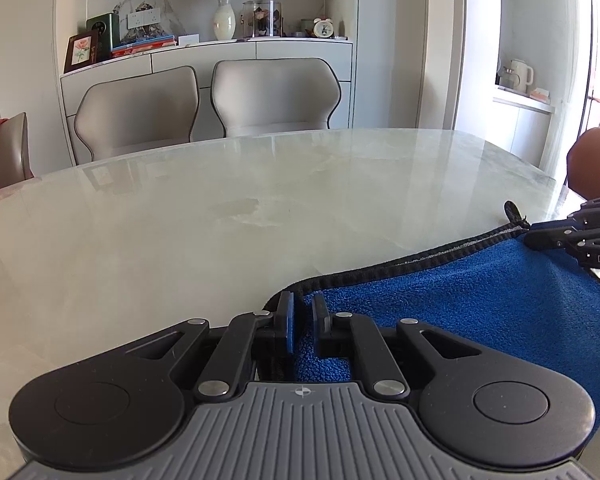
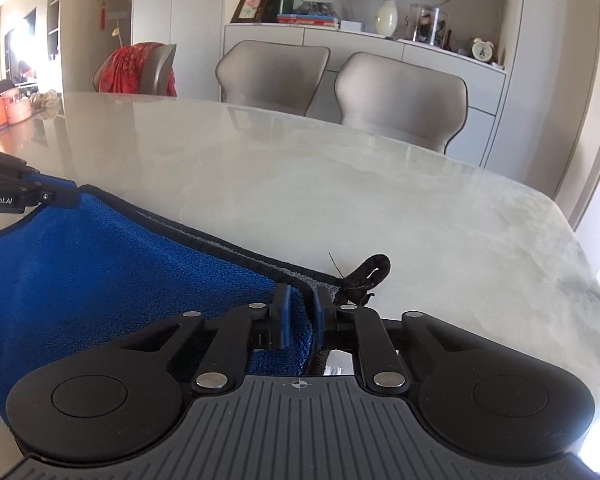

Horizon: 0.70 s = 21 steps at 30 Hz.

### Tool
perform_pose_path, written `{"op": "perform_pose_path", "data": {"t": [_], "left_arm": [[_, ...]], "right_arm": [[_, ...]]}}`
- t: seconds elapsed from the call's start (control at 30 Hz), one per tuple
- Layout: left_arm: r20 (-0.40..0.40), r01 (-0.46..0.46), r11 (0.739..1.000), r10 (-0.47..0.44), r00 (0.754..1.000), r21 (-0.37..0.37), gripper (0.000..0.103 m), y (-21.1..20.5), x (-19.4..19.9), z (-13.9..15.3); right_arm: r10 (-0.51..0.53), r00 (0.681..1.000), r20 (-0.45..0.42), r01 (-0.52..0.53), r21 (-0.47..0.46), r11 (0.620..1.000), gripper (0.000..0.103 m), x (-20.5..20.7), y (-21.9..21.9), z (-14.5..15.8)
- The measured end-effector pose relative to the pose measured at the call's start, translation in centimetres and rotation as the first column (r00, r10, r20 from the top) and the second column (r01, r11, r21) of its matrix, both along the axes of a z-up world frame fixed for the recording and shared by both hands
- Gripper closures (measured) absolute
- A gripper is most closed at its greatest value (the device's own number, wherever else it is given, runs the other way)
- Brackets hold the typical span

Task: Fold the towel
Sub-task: 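Grasp the folded towel edge with the right gripper while the left gripper holds its corner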

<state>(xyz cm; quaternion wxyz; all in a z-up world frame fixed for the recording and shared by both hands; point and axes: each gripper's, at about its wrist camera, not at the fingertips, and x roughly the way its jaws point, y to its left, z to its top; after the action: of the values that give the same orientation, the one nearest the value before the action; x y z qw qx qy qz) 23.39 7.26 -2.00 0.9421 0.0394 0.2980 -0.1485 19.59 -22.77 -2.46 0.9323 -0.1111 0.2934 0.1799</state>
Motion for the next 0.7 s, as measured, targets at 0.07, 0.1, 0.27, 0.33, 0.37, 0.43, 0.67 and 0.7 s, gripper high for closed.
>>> {"op": "perform_pose_path", "data": {"t": [0.07,0.1,0.27,0.33,0.37,0.43,0.67,0.7], "left_arm": [[0.006,-0.004,1.000,0.005,1.000,-0.010,0.095,0.1,-0.1,0.1],[0.009,-0.006,1.000,0.006,1.000,-0.012,0.095,0.1,-0.2,0.2],[0.025,-0.023,1.000,0.024,0.999,-0.012,0.095,0.2,-0.4,0.2],[0.034,-0.031,0.999,0.031,0.999,-0.013,0.095,0.3,-0.5,0.4],[0.037,-0.035,0.999,0.035,0.999,-0.018,0.095,0.3,-0.5,0.4],[0.025,-0.028,1.000,0.028,0.999,0.001,0.095,0.2,-0.4,0.3],[0.011,-0.022,0.997,0.021,1.000,0.073,0.085,-0.6,-0.4,-0.2],[0.010,-0.024,0.997,0.023,1.000,0.077,0.084,-0.6,-0.4,-0.1]], "right_arm": [[0.004,1.000,0.017,-0.004,-0.006,1.000,0.093,-0.1,0.1,0.3],[0.002,1.000,0.025,-0.002,0.000,1.000,0.093,-0.1,0.0,0.6],[-0.017,0.998,0.053,0.015,0.029,0.999,0.094,0.5,-0.3,1.5],[-0.026,0.998,0.062,0.025,0.027,0.999,0.094,0.6,-0.1,1.5],[-0.036,0.997,0.062,0.034,0.027,0.999,0.094,0.8,-0.1,1.4],[-0.038,0.998,0.046,0.037,0.024,0.999,0.094,1.0,0.0,1.2],[-0.038,0.999,0.023,0.039,-0.044,0.998,0.088,1.3,0.7,0.2],[-0.049,0.998,0.033,0.051,-0.044,0.998,0.087,1.2,0.6,0.5]]}}
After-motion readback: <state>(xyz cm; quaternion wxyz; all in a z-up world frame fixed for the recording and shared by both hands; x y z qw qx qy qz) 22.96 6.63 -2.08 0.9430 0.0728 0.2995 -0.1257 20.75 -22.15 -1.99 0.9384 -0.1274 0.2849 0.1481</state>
